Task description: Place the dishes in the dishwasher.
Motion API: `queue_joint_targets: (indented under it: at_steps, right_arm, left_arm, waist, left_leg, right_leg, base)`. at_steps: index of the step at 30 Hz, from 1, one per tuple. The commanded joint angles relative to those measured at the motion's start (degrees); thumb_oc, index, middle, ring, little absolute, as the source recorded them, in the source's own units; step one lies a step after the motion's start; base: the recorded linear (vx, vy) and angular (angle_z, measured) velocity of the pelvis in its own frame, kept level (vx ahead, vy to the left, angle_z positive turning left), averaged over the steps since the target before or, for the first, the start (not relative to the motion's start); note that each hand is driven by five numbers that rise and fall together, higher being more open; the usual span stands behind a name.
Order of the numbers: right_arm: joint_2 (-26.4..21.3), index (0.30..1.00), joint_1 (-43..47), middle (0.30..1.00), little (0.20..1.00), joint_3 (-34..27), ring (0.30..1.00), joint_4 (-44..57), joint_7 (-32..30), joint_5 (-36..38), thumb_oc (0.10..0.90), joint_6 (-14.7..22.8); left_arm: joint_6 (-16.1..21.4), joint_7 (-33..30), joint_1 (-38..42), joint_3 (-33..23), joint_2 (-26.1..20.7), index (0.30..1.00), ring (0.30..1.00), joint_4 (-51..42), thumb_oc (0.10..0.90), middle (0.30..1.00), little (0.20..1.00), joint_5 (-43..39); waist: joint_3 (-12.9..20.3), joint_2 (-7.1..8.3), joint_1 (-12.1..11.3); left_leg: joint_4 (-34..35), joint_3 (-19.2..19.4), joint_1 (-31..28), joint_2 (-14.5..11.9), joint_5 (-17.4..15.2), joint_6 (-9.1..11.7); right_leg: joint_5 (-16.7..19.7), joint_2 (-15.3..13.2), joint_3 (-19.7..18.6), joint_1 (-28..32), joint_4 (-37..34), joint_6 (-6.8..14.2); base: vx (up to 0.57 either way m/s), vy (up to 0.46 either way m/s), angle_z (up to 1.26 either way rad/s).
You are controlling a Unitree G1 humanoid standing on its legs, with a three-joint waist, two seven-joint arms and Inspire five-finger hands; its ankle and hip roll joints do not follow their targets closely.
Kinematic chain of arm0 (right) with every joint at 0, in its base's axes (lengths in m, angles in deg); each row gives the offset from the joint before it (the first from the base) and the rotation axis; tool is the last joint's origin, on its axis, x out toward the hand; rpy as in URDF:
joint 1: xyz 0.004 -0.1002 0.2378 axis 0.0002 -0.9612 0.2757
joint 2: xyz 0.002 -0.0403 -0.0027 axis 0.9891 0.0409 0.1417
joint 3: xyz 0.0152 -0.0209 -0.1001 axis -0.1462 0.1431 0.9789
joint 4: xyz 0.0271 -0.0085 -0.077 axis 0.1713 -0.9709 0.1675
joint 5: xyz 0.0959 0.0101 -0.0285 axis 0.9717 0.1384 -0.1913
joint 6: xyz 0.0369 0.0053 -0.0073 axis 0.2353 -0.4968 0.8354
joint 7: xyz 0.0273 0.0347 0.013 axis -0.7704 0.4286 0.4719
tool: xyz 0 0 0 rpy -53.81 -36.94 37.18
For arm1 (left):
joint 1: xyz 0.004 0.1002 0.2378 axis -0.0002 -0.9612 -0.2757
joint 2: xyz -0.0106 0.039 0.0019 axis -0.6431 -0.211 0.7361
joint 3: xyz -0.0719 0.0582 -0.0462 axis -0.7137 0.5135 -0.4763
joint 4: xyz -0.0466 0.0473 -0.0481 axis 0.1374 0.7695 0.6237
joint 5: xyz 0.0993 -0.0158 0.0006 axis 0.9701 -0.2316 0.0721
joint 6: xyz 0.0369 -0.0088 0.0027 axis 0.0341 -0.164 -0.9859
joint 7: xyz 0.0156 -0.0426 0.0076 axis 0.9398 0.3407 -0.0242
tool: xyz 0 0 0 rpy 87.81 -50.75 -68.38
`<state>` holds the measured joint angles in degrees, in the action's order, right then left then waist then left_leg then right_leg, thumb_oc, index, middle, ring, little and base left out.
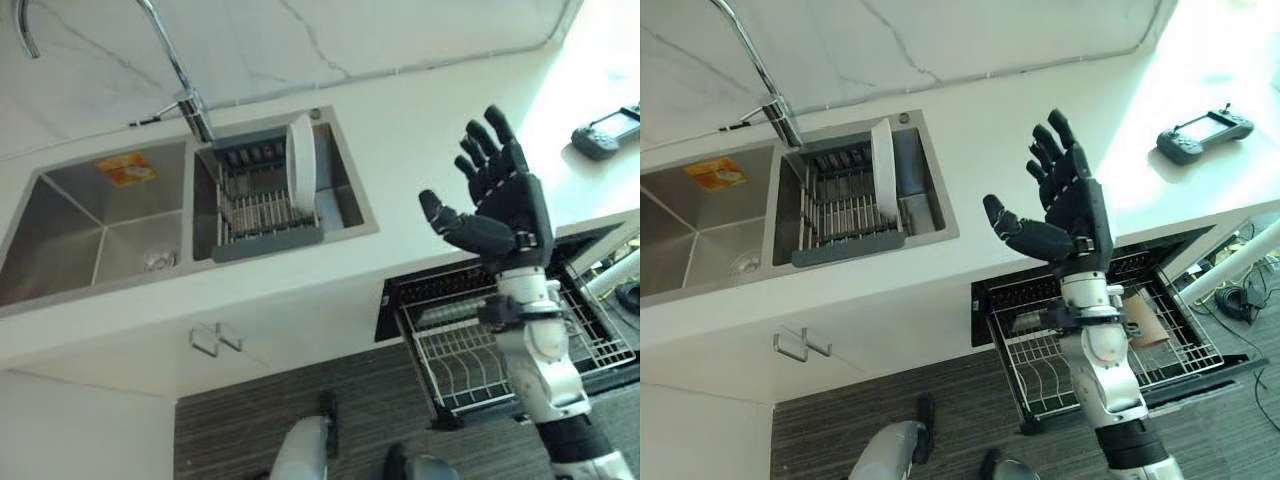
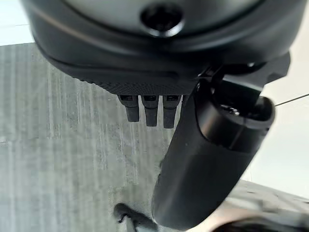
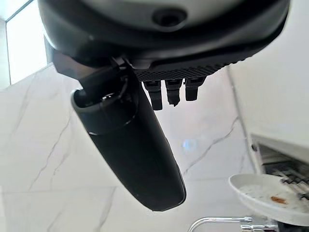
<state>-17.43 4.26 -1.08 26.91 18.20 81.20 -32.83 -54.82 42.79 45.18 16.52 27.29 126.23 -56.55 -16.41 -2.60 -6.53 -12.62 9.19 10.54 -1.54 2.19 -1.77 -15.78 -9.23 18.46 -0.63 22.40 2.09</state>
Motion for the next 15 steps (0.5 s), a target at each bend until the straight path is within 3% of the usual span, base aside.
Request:
queue_joint_targets:
  at_steps: [1,15]
  right_arm:
    - [0.17,0.900,8.09,0.900,0.900,-1.55,0.900,3.01,-1.63,-0.53,0.800,3.66]
    - [2.27,0.900,17.21,0.900,0.900,0.91,0.900,-2.71,-6.90,-1.48,0.800,-1.03]
  left_arm:
    - [1.73,-1.01,-1.72,1.32,-1.69,0.900,0.900,-0.11,0.800,0.900,0.900,1.31]
    - [1.55,-0.36,-2.46,3.66,-3.11,0.900,0.900,2.21,0.800,0.900,0.900,4.39]
  waist:
    - [3.59,-0.24,-0.77]
    - [4.58,0.45,-3.74]
  left_leg:
    - [-4.57,-3.17,-0.60,-0.46,-13.80,2.18]
    - [-4.57,-4.83,-2.38,0.26,-15.85,2.05]
  right_leg:
    - [-0.96,2.27,2.66,0.53,-5.21,0.04]
    - [-1.55,0.93,4.60,1.90,-5.21,1.19]
  base:
    - [0.02,0.080,0.24]
    - [0.05,0.039,0.11]
